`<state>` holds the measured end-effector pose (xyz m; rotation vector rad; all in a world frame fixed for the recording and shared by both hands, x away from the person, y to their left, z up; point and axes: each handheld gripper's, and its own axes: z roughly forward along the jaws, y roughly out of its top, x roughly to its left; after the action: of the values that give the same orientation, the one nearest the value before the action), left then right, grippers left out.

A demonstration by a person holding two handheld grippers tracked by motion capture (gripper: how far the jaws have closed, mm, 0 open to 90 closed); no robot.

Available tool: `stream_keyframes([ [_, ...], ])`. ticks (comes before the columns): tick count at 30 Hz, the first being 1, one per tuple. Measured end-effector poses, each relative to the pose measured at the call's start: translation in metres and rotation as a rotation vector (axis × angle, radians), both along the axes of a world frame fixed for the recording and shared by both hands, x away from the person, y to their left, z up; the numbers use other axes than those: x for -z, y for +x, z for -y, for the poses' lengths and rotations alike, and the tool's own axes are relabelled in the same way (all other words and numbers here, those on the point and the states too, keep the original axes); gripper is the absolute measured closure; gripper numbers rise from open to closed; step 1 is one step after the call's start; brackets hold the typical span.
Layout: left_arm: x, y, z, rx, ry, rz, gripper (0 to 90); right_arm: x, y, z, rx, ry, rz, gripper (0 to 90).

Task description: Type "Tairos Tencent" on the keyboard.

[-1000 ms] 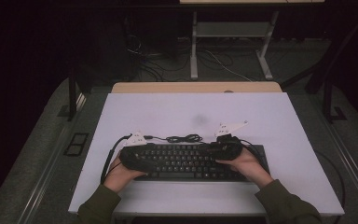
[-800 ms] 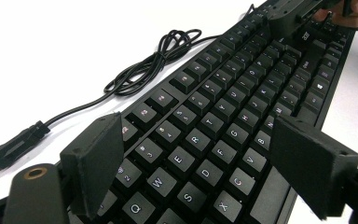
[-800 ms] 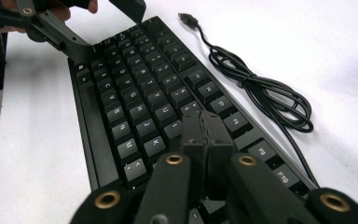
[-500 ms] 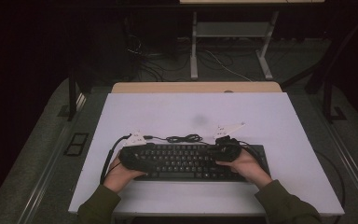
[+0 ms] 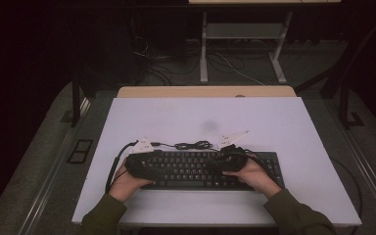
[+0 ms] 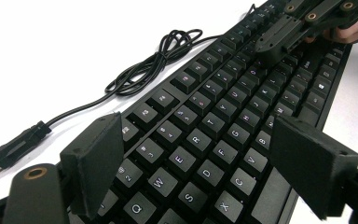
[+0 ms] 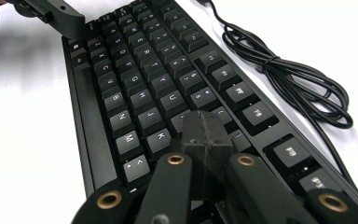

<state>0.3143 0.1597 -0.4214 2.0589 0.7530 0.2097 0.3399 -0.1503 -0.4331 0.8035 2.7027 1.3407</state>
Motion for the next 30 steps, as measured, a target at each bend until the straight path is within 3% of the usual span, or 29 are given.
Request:
stream_keyframes([
  [15, 0.0002, 0.0000, 0.0004, -0.002, 0.000, 0.000, 17.1, 0.0060, 0.0001, -0.0079, -0.012, -0.032, 0.000, 89.0],
  [30, -0.0001, 0.0003, -0.0002, -0.001, 0.002, 0.001, 17.1, 0.0005, -0.0011, -0.0058, -0.010, -0.005, 0.009, 88.9],
])
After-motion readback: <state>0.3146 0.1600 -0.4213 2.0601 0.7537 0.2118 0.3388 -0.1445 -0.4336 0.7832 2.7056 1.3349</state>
